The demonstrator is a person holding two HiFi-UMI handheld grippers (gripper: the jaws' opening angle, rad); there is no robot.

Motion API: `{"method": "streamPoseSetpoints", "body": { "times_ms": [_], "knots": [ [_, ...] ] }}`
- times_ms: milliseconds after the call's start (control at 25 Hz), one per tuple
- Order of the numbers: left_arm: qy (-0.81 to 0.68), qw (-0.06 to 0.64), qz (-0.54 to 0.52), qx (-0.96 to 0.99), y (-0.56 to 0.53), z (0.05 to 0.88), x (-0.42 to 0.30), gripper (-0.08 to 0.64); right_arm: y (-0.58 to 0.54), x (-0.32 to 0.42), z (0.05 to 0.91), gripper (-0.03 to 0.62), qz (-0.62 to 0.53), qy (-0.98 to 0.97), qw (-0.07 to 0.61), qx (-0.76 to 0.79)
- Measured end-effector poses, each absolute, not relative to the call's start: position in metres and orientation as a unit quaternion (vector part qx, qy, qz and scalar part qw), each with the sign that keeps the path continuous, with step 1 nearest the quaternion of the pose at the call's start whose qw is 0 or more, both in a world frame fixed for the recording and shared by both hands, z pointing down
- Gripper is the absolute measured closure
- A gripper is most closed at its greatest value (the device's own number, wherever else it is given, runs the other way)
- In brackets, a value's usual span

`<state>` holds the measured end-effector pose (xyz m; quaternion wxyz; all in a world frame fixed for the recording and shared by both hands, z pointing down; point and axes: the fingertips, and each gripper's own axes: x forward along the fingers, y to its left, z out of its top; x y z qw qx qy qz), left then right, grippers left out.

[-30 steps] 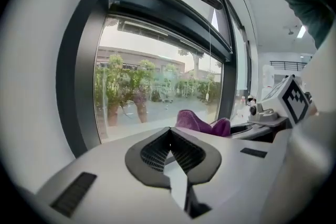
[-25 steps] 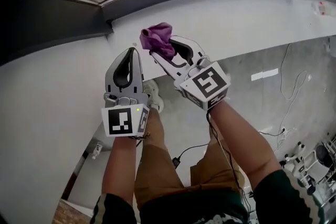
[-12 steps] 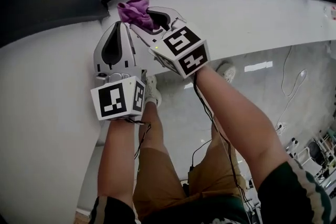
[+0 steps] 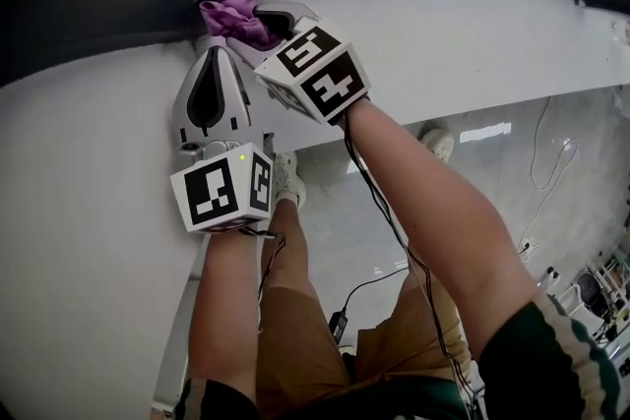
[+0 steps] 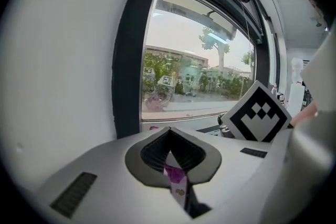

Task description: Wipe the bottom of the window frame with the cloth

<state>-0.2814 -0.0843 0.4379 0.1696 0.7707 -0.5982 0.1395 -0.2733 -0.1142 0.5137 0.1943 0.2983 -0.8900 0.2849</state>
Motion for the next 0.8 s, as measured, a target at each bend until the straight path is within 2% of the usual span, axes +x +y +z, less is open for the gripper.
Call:
{"method": "streamPoseSetpoints", "body": {
  "times_ms": [800],
  "knots": [
    [-0.599, 0.181, 0.164, 0.763, -0.095, 0.448, -0.29, 0.551, -0.125, -0.279, 0.544, 0.431, 0.282, -0.881, 0.244, 0.291]
  ]
}}
